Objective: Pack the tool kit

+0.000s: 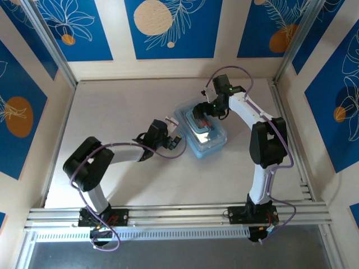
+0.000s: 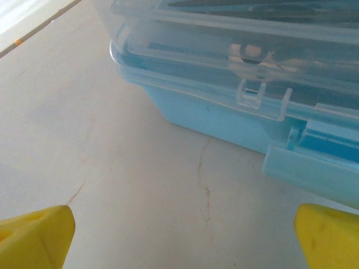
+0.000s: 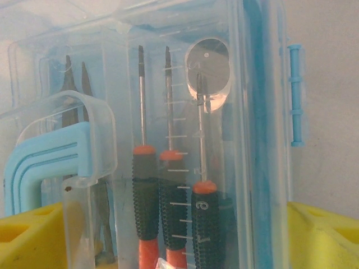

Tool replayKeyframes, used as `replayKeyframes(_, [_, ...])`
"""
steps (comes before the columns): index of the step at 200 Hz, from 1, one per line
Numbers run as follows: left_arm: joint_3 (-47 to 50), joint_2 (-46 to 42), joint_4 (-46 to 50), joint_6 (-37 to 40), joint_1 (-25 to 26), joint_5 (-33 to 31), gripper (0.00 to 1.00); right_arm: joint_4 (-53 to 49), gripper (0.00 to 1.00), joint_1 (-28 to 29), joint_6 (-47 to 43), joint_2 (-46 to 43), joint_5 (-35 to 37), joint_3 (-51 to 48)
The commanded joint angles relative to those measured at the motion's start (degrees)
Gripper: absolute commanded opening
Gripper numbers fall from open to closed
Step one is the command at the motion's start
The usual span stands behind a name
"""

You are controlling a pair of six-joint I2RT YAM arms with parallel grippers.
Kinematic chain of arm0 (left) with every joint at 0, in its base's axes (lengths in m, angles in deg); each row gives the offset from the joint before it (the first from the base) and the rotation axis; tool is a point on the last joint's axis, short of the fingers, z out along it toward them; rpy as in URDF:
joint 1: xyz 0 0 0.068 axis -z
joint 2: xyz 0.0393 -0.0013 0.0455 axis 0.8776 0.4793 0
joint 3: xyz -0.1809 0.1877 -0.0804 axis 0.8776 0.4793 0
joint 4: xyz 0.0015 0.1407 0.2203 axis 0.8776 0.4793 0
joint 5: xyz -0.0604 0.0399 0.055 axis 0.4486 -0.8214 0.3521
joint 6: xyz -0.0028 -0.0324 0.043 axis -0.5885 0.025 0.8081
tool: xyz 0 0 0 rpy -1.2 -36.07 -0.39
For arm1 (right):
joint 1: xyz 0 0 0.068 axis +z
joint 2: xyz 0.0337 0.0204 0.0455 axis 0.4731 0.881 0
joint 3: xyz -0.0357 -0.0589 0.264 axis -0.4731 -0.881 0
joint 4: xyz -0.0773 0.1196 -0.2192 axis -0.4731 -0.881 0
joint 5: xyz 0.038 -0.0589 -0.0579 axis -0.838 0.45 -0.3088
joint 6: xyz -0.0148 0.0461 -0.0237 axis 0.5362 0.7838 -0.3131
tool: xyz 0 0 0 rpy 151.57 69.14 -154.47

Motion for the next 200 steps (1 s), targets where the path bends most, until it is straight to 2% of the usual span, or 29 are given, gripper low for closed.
replayKeyframes(1, [-2.0,-0.6,-1.5,0.9,-0.2,-1.5,1.00,-6.3,0.89,0.6,0.2,1.7,-2.9,-2.4])
replayKeyframes(200, [-7.3,4.2,2.2,0.2,-0.3,-0.1,1.00,-6.1,0.89,0.6,0.0,1.7,-3.8,-3.4])
